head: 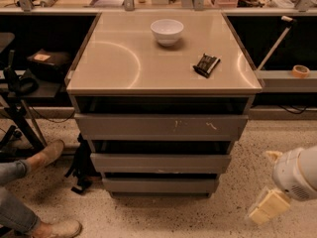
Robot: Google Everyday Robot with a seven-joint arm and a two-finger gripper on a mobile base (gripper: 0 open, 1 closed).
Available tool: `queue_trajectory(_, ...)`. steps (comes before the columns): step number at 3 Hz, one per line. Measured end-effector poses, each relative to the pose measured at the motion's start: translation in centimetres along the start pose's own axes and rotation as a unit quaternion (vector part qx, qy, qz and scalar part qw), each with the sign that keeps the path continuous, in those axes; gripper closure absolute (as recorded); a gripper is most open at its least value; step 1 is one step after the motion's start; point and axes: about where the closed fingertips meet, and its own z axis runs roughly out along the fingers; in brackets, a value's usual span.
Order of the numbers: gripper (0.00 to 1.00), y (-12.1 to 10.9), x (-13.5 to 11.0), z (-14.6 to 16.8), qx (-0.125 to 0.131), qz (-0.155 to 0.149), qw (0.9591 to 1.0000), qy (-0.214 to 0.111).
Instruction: Open bottom drawer
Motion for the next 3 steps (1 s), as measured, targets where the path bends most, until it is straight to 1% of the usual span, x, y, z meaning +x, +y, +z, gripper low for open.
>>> queue_trajectory(1,0.00,-1.9,4.7,8.3,-0.023,0.051,0.9984,-0.001)
queue_trajectory(2,0.00,-1.5,5.7,10.8,-0.043,0.063,0.9971,-0.004)
queue_trajectory(3,0.00,-0.7,5.7,11.6,-0.041,0.059,0.9973,-0.018)
